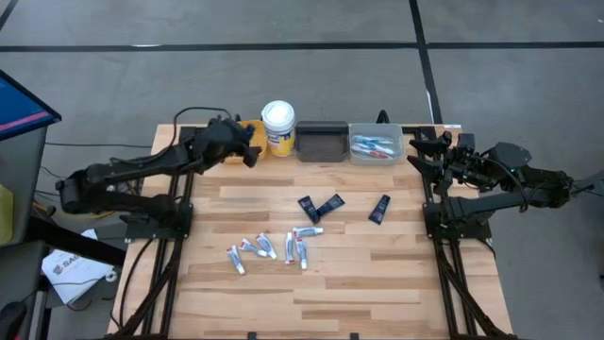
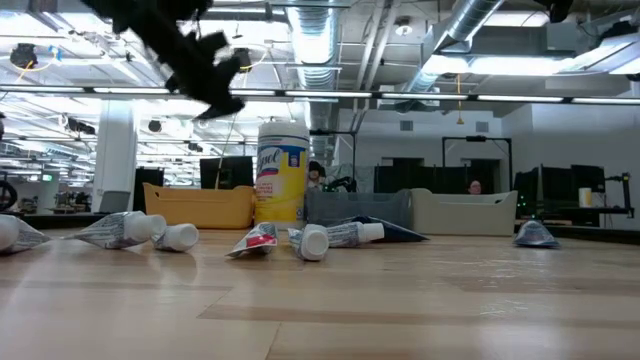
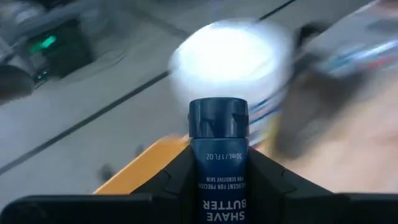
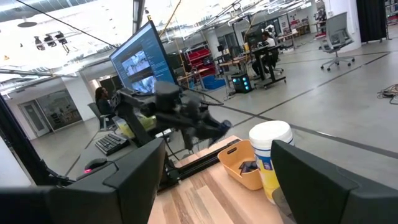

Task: Pick & Place Travel size toiletries
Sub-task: Put the blue shave cream into the yellow bin

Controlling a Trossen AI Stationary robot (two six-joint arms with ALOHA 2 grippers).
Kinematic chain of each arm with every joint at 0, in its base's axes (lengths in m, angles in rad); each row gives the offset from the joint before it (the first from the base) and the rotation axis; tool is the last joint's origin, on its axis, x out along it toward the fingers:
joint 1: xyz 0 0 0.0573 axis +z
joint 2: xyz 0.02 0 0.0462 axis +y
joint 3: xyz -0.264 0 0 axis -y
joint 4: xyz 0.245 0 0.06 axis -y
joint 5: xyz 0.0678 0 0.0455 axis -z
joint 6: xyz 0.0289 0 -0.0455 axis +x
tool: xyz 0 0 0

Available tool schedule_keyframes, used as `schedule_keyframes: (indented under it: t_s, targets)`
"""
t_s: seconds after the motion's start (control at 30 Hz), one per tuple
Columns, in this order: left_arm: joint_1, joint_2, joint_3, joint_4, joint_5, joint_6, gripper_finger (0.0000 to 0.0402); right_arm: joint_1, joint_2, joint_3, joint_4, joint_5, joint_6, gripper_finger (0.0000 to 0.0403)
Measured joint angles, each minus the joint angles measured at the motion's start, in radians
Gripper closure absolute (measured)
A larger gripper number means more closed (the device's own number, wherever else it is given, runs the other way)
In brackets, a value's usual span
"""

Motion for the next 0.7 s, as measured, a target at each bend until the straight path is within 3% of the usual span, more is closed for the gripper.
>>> schedule_keyframes:
  t_s: [0.27, 0.7]
  targets:
    - [0.203, 0.007, -0.132, 0.071, 0.048, -0.005, 0.0305, 0.000, 0.000, 0.000, 0.000, 0.000, 0.000, 0.0117]
    - [0.330, 0.007, -0.177, 0.109, 0.073, -0.004, 0.0305, 0.000, 0.000, 0.000, -0.001, 0.001, 0.000, 0.0117]
